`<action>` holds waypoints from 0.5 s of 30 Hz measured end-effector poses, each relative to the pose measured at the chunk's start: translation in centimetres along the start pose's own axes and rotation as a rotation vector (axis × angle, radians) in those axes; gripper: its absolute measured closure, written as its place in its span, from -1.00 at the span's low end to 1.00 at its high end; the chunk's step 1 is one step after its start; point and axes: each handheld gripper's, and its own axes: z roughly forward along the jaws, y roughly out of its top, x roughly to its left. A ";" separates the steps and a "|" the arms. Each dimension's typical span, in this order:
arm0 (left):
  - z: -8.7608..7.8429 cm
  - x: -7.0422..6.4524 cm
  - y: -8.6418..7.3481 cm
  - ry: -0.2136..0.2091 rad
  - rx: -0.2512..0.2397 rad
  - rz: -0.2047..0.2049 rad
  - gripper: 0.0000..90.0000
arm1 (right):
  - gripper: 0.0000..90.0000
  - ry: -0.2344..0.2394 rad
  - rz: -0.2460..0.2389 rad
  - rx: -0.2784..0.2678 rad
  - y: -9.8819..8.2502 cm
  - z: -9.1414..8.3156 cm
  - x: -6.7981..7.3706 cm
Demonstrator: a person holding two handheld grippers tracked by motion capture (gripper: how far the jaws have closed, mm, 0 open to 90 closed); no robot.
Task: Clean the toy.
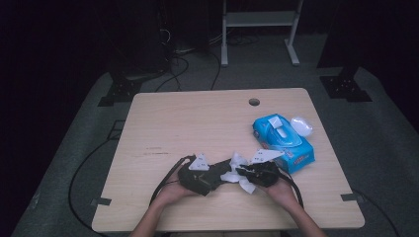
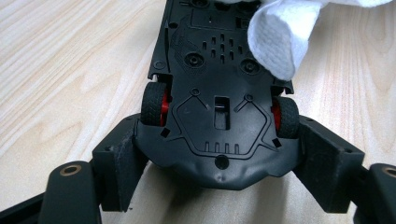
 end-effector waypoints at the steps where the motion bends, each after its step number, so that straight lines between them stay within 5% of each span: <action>1: -0.1 0.0 0.0 0.003 -0.001 0.002 -0.47 | 0.81 -0.012 0.002 -0.003 0.0 0.0 -0.2; 6: -0.3 -0.1 0.2 0.008 -0.003 0.014 -0.47 | 0.81 -0.056 0.033 -0.007 -0.4 -0.5 -1.2; 15: -0.3 -0.2 0.2 0.016 0.001 0.024 -0.47 | 0.81 -0.037 -0.008 -0.040 0.7 1.2 0.2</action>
